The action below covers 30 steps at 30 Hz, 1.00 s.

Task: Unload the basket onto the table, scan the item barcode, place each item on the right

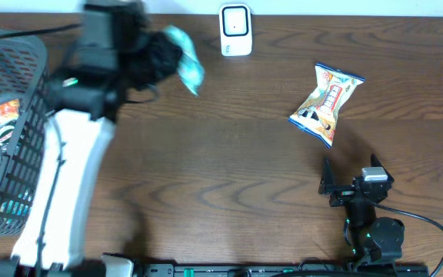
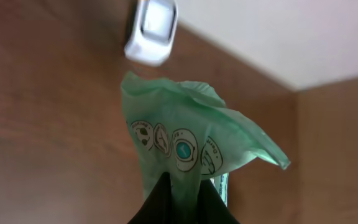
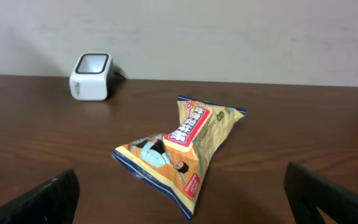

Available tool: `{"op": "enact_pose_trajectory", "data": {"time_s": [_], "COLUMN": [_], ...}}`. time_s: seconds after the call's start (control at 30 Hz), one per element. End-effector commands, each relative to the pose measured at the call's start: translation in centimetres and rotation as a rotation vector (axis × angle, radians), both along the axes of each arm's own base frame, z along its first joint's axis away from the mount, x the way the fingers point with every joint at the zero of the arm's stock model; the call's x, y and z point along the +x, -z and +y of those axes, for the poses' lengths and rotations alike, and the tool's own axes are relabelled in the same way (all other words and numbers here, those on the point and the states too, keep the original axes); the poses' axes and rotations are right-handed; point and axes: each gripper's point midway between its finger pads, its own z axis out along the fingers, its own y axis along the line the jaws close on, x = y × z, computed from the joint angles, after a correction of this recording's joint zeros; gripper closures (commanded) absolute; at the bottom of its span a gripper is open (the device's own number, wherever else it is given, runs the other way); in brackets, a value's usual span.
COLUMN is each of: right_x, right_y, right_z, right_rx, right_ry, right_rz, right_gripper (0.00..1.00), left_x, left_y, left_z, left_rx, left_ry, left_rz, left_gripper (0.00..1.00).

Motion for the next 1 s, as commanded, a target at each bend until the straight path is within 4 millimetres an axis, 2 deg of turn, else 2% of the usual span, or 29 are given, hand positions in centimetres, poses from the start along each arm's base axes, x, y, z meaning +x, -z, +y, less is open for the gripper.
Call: {"op": "enact_pose_trajectory", "data": {"time_s": [0.0,0.1,0.2,0.4,0.53,0.63,0.7,0.77,0.8,0.83,0.9,0.97], "right_x": [0.0,0.0,0.0,0.0,0.0,0.0,0.0,0.0,0.0,0.0,0.0,0.0], "right_y": [0.1,0.1,0.1,0.1,0.1,0.1,0.1,0.1,0.1,0.1,0.1,0.1], "right_z": [-0.1,-0.1,-0.1,-0.1,-0.1,-0.1,-0.1,-0.1,-0.1,-0.2,-0.1,-0.1], "right_rx": [-0.008,-0.008,-0.008,-0.008,-0.008,-0.008,-0.008,-0.008,-0.008,-0.008,-0.008,-0.008], "right_ry": [0.007,0.007,0.007,0.007,0.007,0.007,0.007,0.007,0.007,0.007,0.007,0.007], "right_rz": [0.000,0.000,0.000,0.000,0.000,0.000,0.000,0.000,0.000,0.000,0.000,0.000], "right_gripper": [0.01,0.01,0.01,0.01,0.01,0.01,0.01,0.01,0.01,0.01,0.01,0.01], "left_x": [1.3,2.5,4.8,7.4,7.7,7.4,6.9,6.1,5.6,5.2,4.5,4.3], "left_y": [3.6,6.3,9.6,15.1,20.0,21.5,22.6,23.5,23.7,24.0,23.9,22.8], "left_z": [-4.7,-7.8,-9.5,-12.2,-14.3,-16.2,-18.2,-20.3,-21.2,-21.9,-22.9,-23.4], "left_rx": [0.073,0.127,0.234,0.264,0.255,0.226,0.204,0.201,0.201,0.203,0.204,0.190], "left_ry": [0.099,0.167,0.173,0.218,0.236,0.230,0.241,0.277,0.293,0.307,0.333,0.343], "left_rz": [0.017,0.006,-0.034,-0.034,0.030,0.054,0.059,0.046,0.040,0.038,0.028,0.008], "left_gripper": [0.93,0.92,0.92,0.92,0.92,0.87,0.77,0.54,0.35,0.25,0.22,0.22]}}
